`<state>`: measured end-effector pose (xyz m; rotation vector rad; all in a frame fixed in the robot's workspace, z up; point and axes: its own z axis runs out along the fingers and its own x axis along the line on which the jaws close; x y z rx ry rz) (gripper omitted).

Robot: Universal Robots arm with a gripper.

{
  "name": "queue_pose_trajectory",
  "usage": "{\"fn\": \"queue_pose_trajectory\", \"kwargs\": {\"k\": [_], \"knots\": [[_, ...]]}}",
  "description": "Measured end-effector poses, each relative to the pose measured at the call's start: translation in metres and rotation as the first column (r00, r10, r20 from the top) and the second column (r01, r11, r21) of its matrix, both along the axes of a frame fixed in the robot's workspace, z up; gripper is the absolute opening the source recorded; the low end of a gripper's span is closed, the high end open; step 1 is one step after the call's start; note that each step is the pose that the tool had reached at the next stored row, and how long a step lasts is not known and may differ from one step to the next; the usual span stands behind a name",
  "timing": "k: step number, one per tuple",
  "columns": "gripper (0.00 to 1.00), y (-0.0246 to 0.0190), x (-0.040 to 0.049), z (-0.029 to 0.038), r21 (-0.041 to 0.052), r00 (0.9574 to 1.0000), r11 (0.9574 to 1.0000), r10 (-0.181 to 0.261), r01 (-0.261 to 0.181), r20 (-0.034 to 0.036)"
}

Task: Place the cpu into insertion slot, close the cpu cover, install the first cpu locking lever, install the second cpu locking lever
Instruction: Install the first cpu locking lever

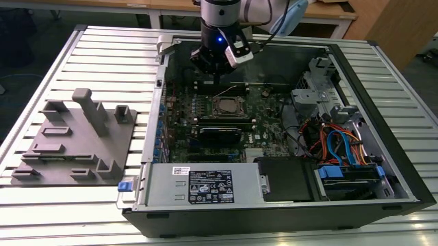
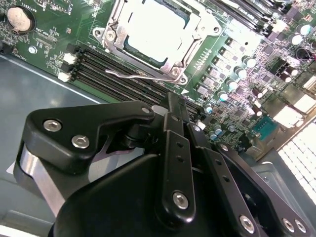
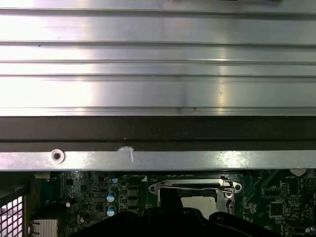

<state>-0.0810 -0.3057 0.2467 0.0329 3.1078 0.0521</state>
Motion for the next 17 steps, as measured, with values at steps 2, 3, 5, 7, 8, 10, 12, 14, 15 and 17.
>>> {"fn": "queue_pose_trajectory", "kwargs": {"k": [2,3,5,7,8,10,12,14,15,17], "knots": [[0.1,0.0,0.0033,-0.0012,0.0005,1.0,1.0,0.0,0.0,0.0],[0.1,-0.0002,0.0046,-0.0017,0.0014,1.0,1.0,0.0,0.0,-0.0002],[0.1,-0.0004,0.0068,-0.0029,0.0035,1.0,1.0,-0.002,0.002,-0.0002],[0.1,-0.0007,0.0088,-0.0042,0.007,1.0,1.0,-0.003,0.003,-0.0005],[0.1,-0.0008,0.0099,-0.005,0.0092,1.0,0.9999,-0.004,0.004,-0.0005],[0.1,-0.0009,0.0114,-0.0067,0.0141,1.0,0.9999,-0.007,0.007,-0.0007],[0.1,-0.0009,0.0125,-0.0079,0.0146,0.9999,0.9998,-0.011,0.011,-0.0007],[0.1,-0.0009,0.0134,-0.0092,0.0146,0.9999,0.9998,-0.016,0.016,-0.0007],[0.1,-0.0008,0.0139,-0.0098,0.0145,0.9998,0.9997,-0.019,0.019,-0.0007],[0.1,-0.0007,0.0152,-0.0108,0.0144,0.9996,0.9995,-0.027,0.027,-0.0008]]}}
